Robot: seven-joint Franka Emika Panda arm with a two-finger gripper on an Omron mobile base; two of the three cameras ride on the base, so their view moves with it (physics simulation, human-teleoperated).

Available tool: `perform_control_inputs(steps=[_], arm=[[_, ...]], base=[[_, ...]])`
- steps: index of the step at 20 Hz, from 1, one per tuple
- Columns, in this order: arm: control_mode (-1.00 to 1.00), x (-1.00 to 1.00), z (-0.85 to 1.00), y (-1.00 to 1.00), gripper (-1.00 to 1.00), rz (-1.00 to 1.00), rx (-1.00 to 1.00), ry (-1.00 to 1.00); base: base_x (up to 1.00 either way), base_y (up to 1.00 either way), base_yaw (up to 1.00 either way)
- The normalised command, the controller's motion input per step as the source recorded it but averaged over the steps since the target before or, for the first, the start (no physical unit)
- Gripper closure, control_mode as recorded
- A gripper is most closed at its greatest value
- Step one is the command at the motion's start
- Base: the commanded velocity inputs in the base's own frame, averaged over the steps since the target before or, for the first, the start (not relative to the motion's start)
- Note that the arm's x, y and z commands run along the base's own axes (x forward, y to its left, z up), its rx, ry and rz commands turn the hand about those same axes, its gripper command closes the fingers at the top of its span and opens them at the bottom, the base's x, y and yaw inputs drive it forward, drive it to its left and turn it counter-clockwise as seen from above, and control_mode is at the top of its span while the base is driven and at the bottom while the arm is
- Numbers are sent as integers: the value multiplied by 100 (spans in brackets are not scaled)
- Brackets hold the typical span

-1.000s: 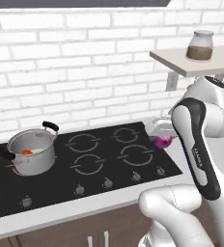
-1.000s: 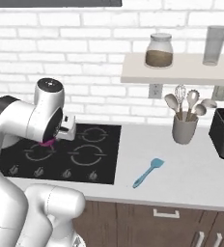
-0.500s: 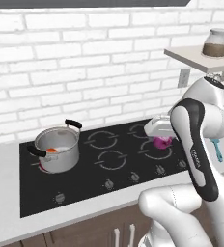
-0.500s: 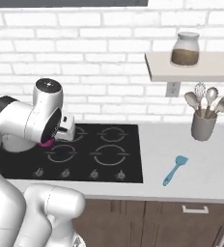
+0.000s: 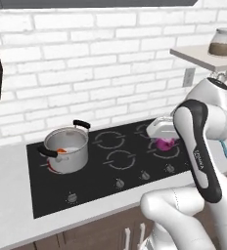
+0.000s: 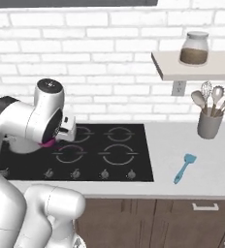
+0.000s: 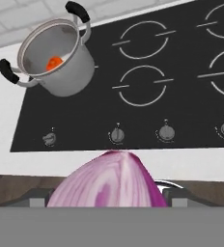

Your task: Put the squash and onion in the pot. Retrieve the spatula and lightly stir the vegetables in the pot.

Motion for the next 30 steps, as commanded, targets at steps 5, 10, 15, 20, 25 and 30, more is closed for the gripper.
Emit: perform_control_inputs(steps=[5,10,15,20,25,30], arm=[[-100,-29,-26,58,100,4,-17,4],[-100,-10,-28,59,100,9,-21,6],[-100,45,-27,72,100,10,-12,24],[-100,94,-25,96,100,4,-5,26],[-100,100,-8,64,100,0,0,9],[-100,99,0,35,100,-1,0,1]], base=[[-16,40,1],[0,0,0],[0,0,0],[0,0,0],[0,0,0],[0,0,0]])
